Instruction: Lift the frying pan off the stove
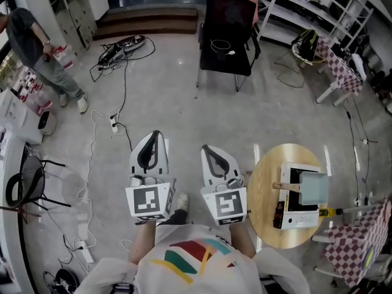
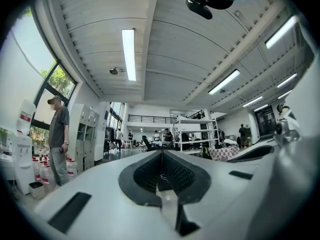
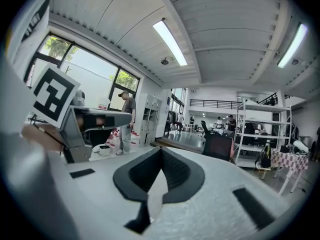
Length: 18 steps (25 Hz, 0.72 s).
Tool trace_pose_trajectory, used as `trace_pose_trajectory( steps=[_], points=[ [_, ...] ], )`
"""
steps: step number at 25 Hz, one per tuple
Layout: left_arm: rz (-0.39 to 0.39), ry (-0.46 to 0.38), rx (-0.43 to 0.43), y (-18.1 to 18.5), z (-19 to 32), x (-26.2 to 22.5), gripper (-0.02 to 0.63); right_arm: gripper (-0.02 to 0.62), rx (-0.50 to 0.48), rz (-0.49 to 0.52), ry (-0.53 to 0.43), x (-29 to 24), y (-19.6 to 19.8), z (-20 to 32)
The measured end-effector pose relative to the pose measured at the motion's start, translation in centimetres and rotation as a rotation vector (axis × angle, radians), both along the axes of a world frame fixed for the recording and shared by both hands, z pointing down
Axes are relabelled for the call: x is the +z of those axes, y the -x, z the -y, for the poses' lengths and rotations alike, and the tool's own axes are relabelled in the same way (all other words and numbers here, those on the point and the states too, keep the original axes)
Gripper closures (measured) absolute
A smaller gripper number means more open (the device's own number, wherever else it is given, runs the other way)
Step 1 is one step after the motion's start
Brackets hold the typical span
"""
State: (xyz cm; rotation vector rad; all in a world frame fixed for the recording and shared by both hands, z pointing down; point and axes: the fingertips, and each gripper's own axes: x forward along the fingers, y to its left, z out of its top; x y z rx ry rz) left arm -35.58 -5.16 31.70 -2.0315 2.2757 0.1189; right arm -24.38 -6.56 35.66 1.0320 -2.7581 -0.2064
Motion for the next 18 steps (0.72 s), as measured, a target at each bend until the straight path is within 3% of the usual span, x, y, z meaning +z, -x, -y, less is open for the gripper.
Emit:
trace_pose_trajectory(
  steps=[6,10,13,18],
  points=[
    [-0.018,-0.019,0.008,4.5,5.1,-0.9,0.598,0.601,0.005,0.016,-0.009,-0.8,4.2,5.3],
    [0.024,0.011,-0.02,6.6,7.5,-0.8,0.598,0.601,0.02,0.03,0.003,-0.8,5.9,7.8],
    [0.043,0.046,-0.021,7.0,8.1,-0.2,0.6,0.601,0.017,0.018,0.03,-0.6,6.6,8.7],
    [-0.008,0.047,0.0,7.2,8.6,-0.9,0.6,0.601,-0.009,0.038,0.044,-0.4,7.9,10.0]
  ],
)
